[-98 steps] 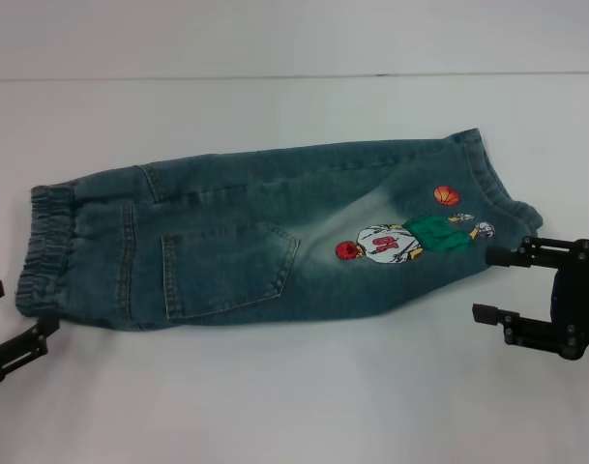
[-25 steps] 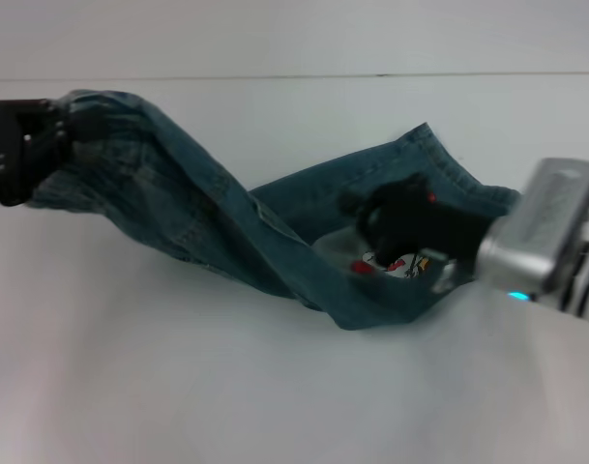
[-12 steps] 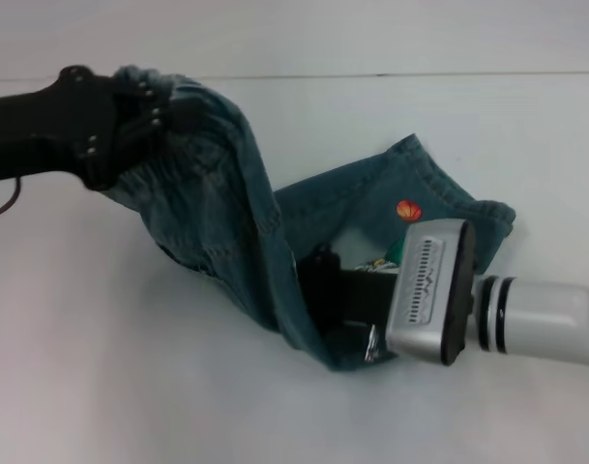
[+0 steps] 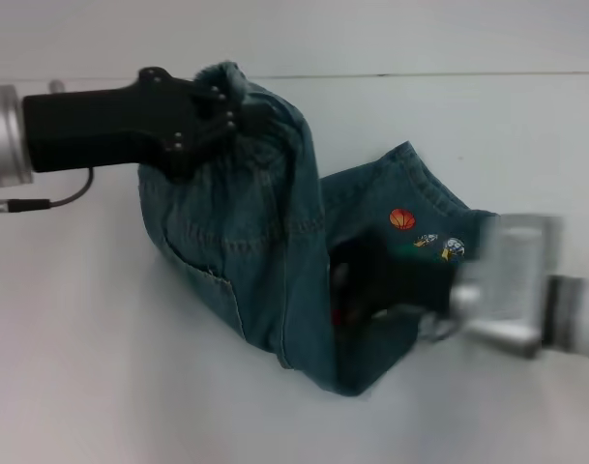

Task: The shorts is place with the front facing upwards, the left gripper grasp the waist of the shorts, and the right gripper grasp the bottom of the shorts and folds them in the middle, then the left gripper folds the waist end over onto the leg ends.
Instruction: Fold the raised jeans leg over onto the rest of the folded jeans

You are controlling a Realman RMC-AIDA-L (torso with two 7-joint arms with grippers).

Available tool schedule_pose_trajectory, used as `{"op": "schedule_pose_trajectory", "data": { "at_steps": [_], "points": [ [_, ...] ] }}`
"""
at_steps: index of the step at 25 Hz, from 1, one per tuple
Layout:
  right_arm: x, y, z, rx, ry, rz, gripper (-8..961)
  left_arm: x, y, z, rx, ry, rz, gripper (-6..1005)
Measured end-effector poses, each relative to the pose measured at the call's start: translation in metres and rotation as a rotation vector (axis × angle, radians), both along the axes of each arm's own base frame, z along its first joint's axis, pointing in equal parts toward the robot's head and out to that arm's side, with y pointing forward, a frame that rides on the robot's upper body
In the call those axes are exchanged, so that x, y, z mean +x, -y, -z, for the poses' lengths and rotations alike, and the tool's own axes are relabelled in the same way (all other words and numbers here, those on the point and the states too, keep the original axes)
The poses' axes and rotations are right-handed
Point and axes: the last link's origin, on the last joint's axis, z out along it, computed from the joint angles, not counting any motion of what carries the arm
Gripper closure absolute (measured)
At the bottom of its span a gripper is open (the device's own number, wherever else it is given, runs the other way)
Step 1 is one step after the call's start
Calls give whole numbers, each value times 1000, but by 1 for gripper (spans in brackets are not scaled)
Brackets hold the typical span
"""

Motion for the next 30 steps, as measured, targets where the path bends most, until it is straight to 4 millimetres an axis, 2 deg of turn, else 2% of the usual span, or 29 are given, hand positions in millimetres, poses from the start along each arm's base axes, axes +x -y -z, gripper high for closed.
{"op": "schedule_pose_trajectory", "data": {
  "at_steps": [3, 5, 9, 11, 13, 16, 24, 30],
  "points": [
    [31, 0, -51, 72, -78, 53, 954, 3, -5, 10, -8, -8, -7, 949],
    [50, 7, -84, 91, -88, 86, 954, 8, -8, 17, -16, -11, -4, 948],
    [77, 37, -124, 38, -41, 105, 954, 20, -16, 33, -10, -5, -3, 948],
    [86, 52, -135, 12, -37, 113, 954, 29, -21, 43, -8, 0, -3, 948],
    [91, 64, -139, -9, -42, 110, 954, 37, -24, 56, -11, 21, -5, 948],
    [92, 72, -139, -33, -42, 100, 954, 50, -25, 78, -19, 56, 6, 947],
    [84, 71, -125, -75, -25, 81, 953, 67, -25, 150, 34, 1, -17, 897],
    [80, 67, -122, -79, -26, 77, 953, 71, -19, 171, 40, -53, -11, 838]
  ]
}}
